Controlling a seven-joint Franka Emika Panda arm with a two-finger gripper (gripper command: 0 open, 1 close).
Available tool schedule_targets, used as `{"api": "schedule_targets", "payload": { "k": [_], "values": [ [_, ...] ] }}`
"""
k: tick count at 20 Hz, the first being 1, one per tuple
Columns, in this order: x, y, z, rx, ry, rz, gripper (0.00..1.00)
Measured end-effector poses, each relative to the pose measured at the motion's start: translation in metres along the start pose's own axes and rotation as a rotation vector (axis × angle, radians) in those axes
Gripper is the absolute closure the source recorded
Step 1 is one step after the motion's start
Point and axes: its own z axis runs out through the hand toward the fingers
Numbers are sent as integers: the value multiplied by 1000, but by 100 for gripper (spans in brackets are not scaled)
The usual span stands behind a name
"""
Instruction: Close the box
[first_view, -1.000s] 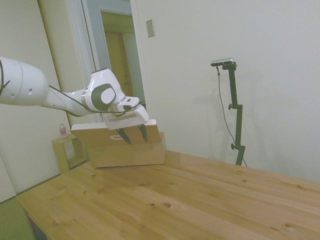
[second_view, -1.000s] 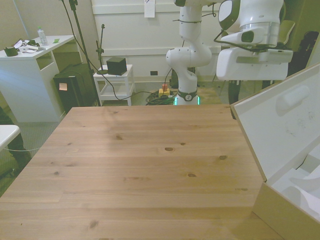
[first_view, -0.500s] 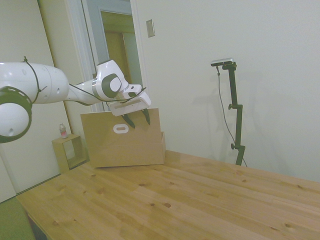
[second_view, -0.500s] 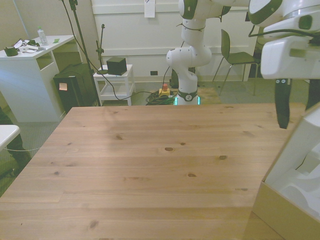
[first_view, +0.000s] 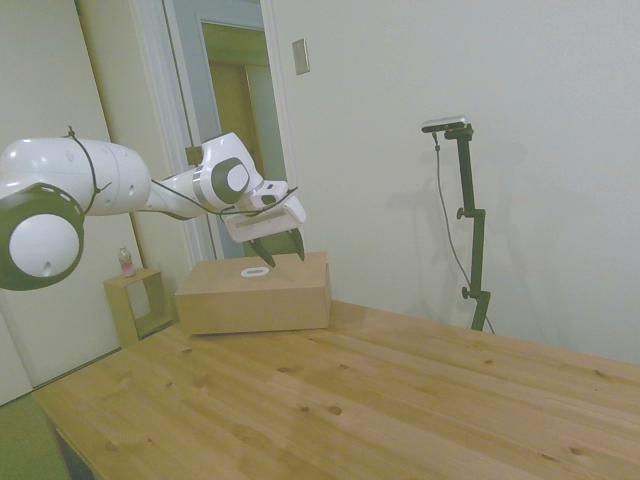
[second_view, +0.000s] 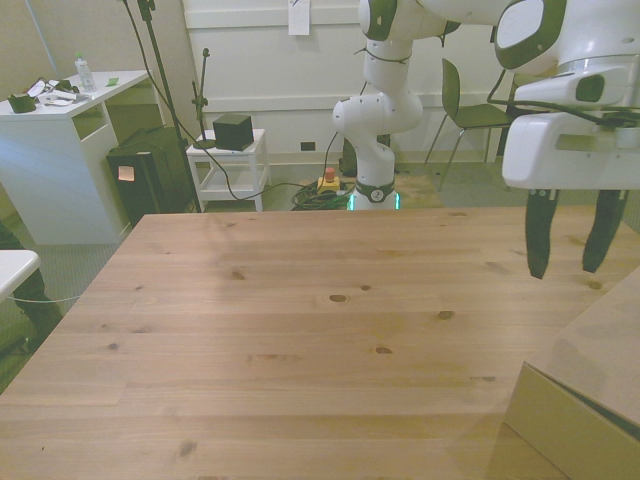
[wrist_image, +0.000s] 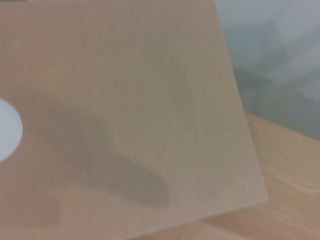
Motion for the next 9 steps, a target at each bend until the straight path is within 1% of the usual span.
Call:
{"api": "schedule_targets", "payload": {
  "k": [4, 6, 7, 9],
  "values": [
    [-38, 34, -21, -59, -69, 72, 0],
    [-59, 59, -23, -89, -131, 140, 0],
    [-67, 73, -23, -100, -145, 169, 0],
    [-82, 102, -18, -119, -169, 204, 0]
  ]
}}
